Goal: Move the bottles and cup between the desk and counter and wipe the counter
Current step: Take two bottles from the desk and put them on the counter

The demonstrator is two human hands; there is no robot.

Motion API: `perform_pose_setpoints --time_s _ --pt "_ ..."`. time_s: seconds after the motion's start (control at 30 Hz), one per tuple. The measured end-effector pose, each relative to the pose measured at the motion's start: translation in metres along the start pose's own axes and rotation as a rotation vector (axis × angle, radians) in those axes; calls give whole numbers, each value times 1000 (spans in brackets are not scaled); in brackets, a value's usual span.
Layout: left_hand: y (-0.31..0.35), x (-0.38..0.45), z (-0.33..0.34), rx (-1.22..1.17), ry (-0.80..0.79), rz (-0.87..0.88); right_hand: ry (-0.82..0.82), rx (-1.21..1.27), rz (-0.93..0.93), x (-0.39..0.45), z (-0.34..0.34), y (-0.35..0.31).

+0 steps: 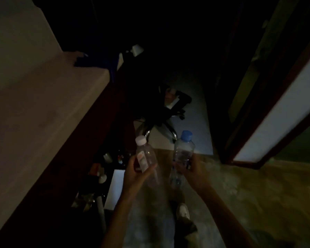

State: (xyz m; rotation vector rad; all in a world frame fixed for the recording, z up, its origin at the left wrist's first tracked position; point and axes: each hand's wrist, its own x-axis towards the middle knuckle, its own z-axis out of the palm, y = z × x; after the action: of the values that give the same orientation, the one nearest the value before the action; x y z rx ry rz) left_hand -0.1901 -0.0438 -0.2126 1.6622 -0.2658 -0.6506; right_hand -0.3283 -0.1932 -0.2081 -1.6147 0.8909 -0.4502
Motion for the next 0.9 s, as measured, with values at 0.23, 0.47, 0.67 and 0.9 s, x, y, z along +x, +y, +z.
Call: perform_pose_setpoints --time_s 0.23,0.47,0.67,0.9 --pt "136 134 2 -72 244 200 -272 95 -227 211 42 -134" --pt "270 217 -79 146 540 456 -564 172 -461 336 123 -295" --pt "318 291 -180 263 833 530 -749 203 -613 401 223 -393" --pt "329 379 -241 263 966 436 -791 102 -640 477 337 -435"
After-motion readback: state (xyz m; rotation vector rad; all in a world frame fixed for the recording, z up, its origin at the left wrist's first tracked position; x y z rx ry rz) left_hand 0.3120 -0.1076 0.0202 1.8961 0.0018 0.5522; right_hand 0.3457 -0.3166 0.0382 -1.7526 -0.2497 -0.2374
